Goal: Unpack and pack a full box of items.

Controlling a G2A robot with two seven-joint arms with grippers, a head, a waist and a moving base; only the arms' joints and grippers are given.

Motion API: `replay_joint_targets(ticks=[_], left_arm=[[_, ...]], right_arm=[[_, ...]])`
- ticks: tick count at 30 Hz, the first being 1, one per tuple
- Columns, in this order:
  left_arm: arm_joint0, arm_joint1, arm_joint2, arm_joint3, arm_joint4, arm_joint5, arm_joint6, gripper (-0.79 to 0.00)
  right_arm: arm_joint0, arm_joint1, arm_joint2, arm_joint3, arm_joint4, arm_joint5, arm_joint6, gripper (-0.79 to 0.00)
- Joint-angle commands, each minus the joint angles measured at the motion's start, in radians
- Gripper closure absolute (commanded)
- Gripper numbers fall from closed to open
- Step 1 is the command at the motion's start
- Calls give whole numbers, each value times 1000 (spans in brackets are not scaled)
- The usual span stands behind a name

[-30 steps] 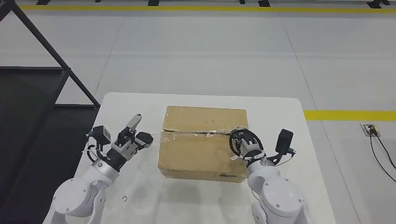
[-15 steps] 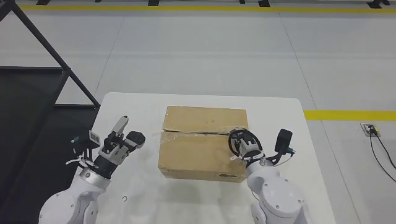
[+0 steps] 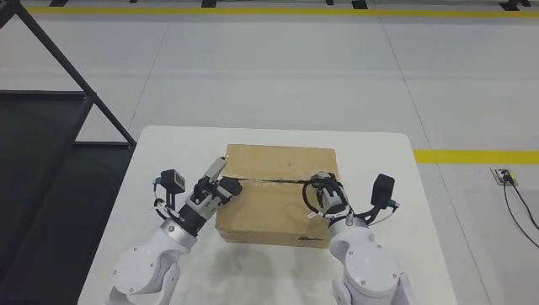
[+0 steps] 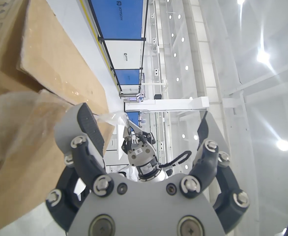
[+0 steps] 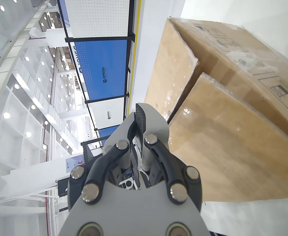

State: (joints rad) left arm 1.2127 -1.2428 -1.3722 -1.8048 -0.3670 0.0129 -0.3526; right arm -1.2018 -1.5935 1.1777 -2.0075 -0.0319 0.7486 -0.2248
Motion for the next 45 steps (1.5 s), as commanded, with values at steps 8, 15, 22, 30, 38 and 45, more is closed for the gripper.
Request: replay_joint_targets(ticks=[8,15,22,30,38,45], left_arm=[[-59,-10,31,70,1,10,54,-785],[-71,-13,35,86,9,13,68,-785],[-74,-14,37,88,43,21,83,-785],[-69,-13,21,93,57,17,91,-785],[-61,-14,12,95,57,-6,88,-785],[-53,-15,10,95,59,-23,73,-785]], right_arm=[[-19,-2,-2,-24,-9,8,9,0],[-33,-2,-4,-30,-28,-6,27,0],[-27,-3,-10,-24,-55,8,24,0],[-15,-9,-5,-9,-63,11,4,0],[17,-21,-19,49,-78,11,-49,0],[32,-29,-27,63,-72,15,-55,-215]])
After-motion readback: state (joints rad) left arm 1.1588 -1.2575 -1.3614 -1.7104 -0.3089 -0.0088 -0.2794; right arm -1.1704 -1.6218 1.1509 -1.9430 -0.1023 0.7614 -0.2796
